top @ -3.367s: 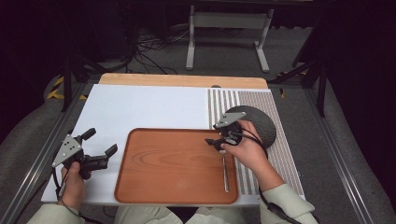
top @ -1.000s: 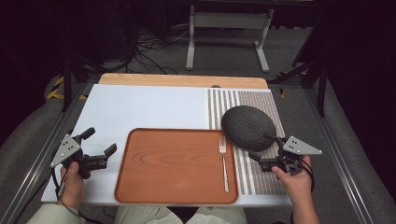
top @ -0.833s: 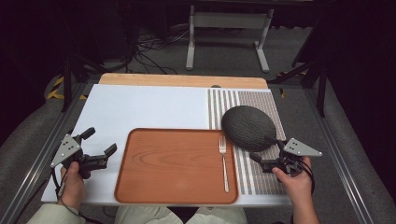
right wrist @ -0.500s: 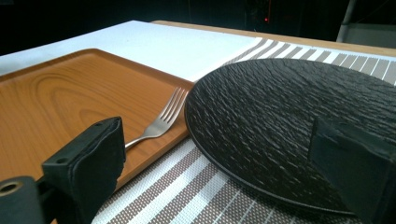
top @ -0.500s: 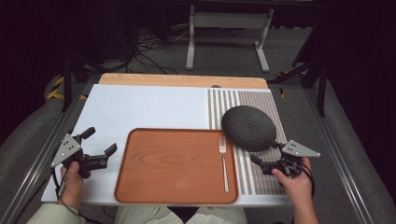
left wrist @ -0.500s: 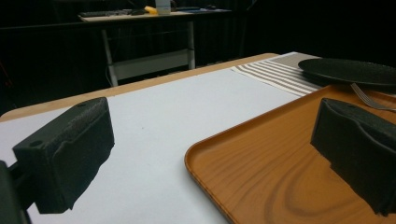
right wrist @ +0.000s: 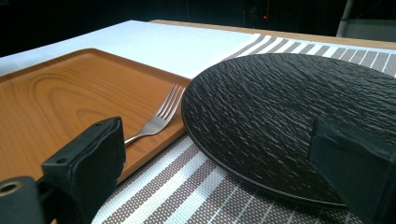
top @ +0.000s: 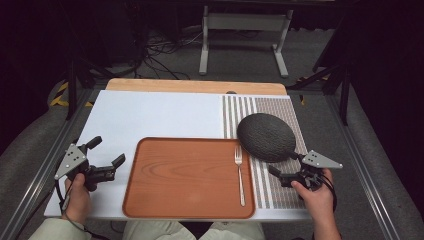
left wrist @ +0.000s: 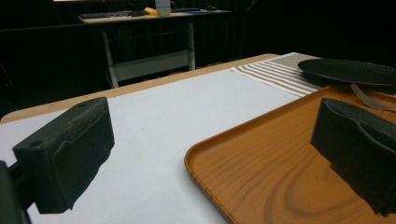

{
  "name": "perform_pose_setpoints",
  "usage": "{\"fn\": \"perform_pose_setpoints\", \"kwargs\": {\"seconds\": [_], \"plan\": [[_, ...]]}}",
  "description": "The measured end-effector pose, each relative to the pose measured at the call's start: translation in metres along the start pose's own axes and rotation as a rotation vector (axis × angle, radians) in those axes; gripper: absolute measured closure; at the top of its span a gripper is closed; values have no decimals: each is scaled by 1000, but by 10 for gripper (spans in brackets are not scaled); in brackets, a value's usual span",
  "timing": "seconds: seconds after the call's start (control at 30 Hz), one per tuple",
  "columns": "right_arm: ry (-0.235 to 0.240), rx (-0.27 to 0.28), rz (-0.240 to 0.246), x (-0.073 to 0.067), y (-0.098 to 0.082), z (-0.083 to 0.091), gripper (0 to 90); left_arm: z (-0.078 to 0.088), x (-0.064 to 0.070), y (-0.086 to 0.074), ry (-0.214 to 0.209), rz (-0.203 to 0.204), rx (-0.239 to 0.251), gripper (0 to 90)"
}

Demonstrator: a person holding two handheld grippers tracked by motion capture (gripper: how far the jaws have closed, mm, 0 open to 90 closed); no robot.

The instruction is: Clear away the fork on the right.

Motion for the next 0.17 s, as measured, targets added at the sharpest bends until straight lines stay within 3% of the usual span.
{"fn": "perform_pose_setpoints", "kwargs": {"seconds": [0.17], "plan": [[1, 0, 5, 0, 0, 0, 51, 0, 0, 0, 1, 0, 1, 0]]}}
Point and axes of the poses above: each handheld gripper's, and its own axes: z roughly backward along the jaws, y roughly out of its top, x roughly to its right, the point moved 7 cm from there along -z, roughly forward along the jaws, and after that the axes turned 15 degrees about -z, right-handed, at the moved point
